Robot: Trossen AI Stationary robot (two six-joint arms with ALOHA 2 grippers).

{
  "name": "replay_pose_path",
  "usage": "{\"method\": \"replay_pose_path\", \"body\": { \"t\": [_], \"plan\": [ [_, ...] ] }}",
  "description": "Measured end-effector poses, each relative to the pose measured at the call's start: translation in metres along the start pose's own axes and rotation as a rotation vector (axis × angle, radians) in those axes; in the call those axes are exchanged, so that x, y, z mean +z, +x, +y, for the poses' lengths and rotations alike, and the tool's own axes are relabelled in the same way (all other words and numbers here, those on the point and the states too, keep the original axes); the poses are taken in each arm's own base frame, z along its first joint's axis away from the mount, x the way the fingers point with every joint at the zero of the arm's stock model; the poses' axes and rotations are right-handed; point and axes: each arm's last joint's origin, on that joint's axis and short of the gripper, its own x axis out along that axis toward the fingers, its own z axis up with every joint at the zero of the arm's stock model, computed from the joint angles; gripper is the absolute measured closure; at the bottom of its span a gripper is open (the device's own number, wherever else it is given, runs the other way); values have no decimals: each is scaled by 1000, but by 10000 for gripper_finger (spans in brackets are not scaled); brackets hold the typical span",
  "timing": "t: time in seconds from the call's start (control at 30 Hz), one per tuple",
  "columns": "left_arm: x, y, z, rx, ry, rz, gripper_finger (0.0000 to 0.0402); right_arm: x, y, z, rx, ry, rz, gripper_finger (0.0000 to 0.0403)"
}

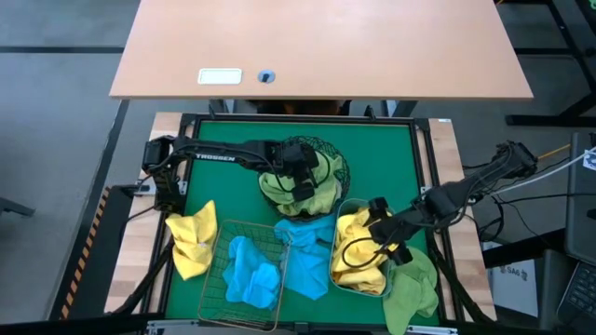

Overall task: Sort microfiber towel by color & place in baskets
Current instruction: Put the green microfiber cloth into the round wire basket

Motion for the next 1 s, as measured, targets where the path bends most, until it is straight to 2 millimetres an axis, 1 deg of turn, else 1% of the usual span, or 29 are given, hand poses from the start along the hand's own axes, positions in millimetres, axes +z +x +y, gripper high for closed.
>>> {"method": "replay_pose_path", "body": {
  "t": [0.13,0.23,0.33,0.4,0.57,0.73,0.87,1.0],
  "plan": [
    [0,0,1,53,-43,-7,338,10,-21,2,93,35,8,33],
    [0,0,2,58,-41,-8,315,14,-34,5,193,116,32,33],
    [1,-4,1,49,-45,-14,304,14,-40,8,278,207,59,33],
    [2,-8,0,45,-43,-23,301,13,-40,13,298,239,80,33],
    [4,-25,-2,30,-41,-60,300,5,-41,28,263,248,151,33],
    [6,-42,-6,11,-36,-96,300,-2,-43,44,205,255,165,33],
    [7,-51,-10,-2,-28,-114,300,-7,-46,58,166,287,152,33],
    [6,-53,-16,-14,-17,-120,300,-13,-50,72,137,358,142,33]
  ]
}}
